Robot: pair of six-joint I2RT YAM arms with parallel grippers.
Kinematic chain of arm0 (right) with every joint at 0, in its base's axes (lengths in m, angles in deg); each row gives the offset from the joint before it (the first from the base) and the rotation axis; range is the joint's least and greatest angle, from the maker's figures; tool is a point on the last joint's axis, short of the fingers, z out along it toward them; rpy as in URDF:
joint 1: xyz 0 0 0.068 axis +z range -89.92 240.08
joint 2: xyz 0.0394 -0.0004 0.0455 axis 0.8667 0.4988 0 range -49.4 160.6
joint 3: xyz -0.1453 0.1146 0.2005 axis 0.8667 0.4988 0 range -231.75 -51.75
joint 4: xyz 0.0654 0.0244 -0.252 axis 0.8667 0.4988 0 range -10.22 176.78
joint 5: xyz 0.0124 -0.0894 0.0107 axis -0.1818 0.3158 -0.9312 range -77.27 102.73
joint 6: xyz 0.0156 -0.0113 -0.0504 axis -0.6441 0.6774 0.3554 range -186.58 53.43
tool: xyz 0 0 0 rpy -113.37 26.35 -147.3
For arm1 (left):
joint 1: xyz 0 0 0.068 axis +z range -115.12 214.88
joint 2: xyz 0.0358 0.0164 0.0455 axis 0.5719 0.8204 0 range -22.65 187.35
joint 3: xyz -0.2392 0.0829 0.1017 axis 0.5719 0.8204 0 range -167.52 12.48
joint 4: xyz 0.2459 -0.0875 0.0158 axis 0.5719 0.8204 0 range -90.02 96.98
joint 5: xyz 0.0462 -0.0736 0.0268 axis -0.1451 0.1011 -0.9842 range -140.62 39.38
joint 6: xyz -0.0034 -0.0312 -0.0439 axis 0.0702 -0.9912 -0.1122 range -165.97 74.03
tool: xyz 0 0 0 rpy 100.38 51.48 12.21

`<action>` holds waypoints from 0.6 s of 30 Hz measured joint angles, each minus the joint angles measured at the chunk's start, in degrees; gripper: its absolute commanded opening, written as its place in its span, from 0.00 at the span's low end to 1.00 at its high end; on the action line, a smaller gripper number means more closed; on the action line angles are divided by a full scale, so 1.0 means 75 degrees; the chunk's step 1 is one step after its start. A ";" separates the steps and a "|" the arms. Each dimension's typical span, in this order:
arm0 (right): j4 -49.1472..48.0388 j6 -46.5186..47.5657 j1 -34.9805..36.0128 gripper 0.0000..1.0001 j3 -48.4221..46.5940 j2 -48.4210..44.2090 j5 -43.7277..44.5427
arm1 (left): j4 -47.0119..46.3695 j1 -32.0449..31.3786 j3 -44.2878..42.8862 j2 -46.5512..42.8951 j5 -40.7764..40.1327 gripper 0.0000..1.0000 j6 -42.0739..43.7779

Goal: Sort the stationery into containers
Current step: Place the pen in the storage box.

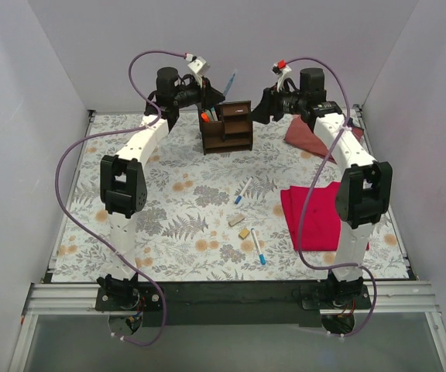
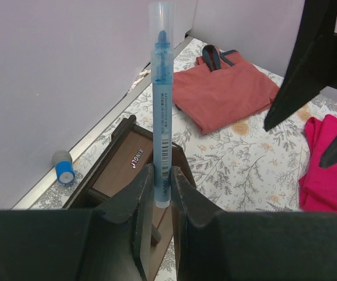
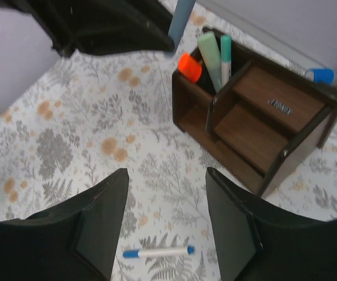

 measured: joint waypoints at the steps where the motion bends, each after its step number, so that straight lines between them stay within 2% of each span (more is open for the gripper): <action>1: -0.0268 -0.0326 -0.0006 0.64 -0.0160 0.0160 -0.0087 | -0.0029 -0.0006 0.0003 0.0009 -0.0050 0.00 -0.0090; 8: -0.2165 -0.2113 0.0052 0.64 -0.2171 0.1740 -0.0323 | -0.0268 -0.0015 0.0242 -0.0061 -0.0093 0.00 -0.0679; 18: -0.3657 -0.3640 0.0172 0.63 -0.2075 0.1856 -0.0315 | -0.0227 -0.0172 0.0702 -0.0207 -0.0044 0.00 -0.0991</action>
